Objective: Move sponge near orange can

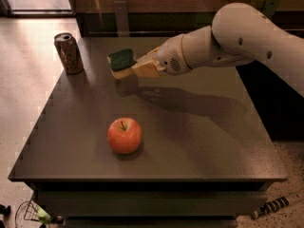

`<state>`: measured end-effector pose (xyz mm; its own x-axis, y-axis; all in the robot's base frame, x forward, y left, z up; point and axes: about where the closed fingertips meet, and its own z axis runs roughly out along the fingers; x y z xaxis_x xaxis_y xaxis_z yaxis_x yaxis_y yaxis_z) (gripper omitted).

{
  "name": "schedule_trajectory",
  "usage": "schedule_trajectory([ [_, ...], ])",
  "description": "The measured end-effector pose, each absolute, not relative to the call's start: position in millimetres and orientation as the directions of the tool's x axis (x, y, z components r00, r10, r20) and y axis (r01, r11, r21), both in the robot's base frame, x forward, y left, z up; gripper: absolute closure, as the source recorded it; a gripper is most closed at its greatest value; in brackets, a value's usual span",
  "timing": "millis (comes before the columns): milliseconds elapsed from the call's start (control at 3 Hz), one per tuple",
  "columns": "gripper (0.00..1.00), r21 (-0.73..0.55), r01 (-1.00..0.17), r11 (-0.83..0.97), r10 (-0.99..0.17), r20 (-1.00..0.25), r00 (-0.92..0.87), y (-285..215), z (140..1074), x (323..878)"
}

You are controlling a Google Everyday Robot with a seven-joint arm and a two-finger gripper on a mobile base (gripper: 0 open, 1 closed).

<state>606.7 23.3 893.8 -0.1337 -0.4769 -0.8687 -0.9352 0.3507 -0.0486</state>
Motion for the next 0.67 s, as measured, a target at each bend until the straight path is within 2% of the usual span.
schedule_trajectory([
  [667,1.00,-0.078,-0.961,0.266,-0.444,-0.895,-0.051,98,909,621],
])
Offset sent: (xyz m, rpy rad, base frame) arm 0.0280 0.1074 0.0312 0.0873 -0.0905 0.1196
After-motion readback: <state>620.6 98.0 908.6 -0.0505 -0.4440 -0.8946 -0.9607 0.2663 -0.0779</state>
